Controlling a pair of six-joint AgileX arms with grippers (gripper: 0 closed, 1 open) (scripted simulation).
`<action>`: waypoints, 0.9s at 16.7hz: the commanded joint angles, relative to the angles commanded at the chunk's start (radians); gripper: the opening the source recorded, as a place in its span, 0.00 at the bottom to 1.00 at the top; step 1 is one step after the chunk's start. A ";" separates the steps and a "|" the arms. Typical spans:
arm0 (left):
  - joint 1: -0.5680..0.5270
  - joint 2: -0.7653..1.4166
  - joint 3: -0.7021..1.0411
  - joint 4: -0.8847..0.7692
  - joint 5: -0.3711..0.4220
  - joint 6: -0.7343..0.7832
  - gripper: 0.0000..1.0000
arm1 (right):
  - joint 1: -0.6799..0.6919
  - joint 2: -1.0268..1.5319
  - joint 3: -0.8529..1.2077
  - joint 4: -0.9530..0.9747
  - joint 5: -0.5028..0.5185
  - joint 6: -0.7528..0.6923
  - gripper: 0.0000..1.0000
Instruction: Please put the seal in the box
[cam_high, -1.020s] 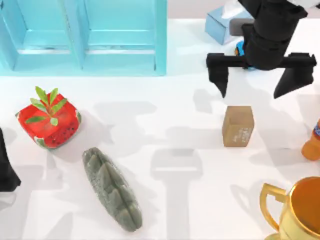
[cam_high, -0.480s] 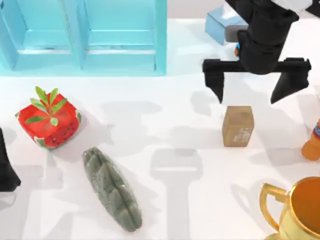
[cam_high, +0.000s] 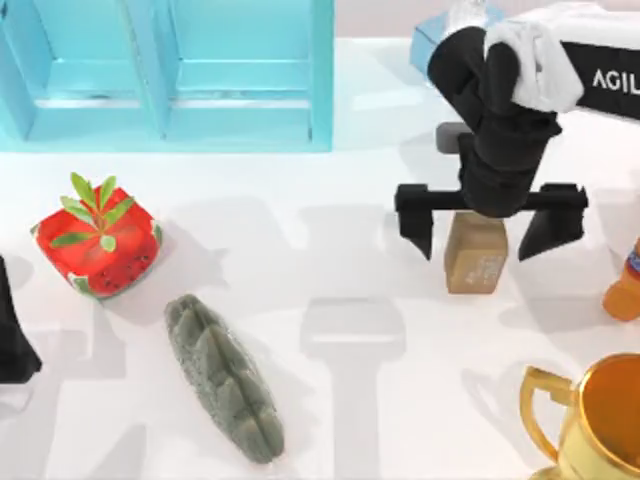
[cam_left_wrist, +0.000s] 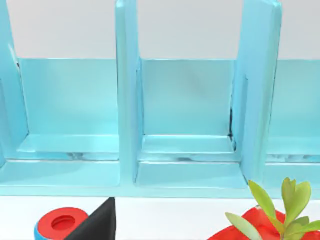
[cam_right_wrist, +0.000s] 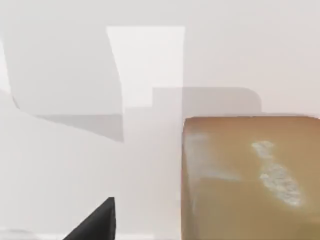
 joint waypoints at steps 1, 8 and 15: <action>0.000 0.000 0.000 0.000 0.000 0.000 1.00 | 0.001 0.004 -0.016 0.017 0.000 0.001 1.00; 0.000 0.000 0.000 0.000 0.000 0.000 1.00 | 0.001 0.005 -0.022 0.023 0.000 0.001 0.77; 0.000 0.000 0.000 0.000 0.000 0.000 1.00 | 0.001 0.005 -0.022 0.023 0.000 0.001 0.25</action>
